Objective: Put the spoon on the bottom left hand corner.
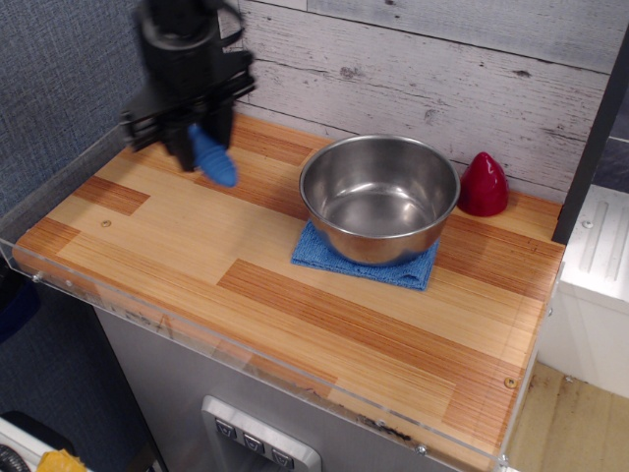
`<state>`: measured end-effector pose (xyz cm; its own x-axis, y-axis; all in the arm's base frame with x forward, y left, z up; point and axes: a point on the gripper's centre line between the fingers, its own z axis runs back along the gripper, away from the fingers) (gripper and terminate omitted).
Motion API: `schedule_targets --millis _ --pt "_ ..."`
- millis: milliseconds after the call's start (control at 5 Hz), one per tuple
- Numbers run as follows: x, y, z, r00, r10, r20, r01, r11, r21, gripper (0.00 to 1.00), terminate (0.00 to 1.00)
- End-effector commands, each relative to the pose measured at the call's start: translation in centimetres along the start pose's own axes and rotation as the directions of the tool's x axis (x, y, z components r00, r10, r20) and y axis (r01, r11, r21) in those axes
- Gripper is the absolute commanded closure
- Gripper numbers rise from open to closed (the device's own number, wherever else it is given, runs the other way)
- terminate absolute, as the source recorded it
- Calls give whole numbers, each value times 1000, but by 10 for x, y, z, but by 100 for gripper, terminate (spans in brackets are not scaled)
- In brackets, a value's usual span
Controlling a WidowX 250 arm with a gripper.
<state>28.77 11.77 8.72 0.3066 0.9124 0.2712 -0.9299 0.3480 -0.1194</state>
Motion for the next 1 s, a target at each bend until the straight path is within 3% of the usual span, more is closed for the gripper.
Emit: schedule_targets --millis 0,200,800 --pt "23 68 10 982 181 45 -182 983 15 100 0" --pt "23 84 1 975 213 55 -216 975 44 100 0" --pt "10 61 -30 986 151 72 -157 985 78 100 0"
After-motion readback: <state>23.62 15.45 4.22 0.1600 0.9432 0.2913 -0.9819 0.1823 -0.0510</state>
